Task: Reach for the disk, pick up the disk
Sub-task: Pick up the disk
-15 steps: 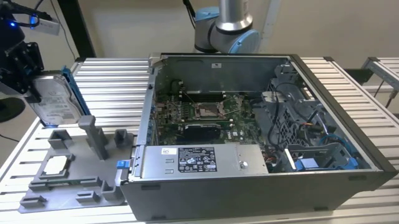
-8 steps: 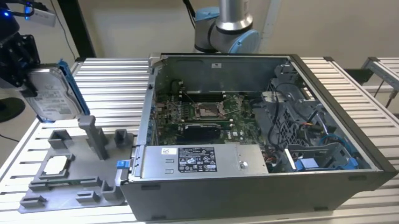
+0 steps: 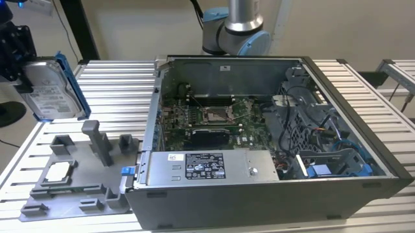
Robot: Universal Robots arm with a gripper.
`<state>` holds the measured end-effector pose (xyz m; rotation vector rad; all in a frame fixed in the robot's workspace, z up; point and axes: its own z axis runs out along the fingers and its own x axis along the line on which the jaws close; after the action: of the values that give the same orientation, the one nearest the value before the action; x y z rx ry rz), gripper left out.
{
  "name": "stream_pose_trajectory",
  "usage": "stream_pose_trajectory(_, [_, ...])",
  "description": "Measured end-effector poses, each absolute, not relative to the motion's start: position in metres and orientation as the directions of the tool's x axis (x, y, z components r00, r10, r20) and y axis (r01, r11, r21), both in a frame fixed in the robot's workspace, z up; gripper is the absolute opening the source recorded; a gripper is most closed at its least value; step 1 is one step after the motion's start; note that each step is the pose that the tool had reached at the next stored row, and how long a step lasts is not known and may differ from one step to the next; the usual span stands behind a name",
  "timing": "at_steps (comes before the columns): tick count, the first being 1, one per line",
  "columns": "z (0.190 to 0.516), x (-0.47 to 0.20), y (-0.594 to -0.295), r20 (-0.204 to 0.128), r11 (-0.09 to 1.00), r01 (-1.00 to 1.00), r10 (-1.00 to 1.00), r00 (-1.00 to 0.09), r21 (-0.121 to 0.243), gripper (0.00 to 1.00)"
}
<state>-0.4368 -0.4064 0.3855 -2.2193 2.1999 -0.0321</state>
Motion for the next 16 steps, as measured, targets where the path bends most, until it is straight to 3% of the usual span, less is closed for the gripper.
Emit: stream_pose_trajectory(16, [0.432, -0.437, -0.406, 0.003, -0.009, -1.0, -1.0, 0.009, -0.026, 0.0])
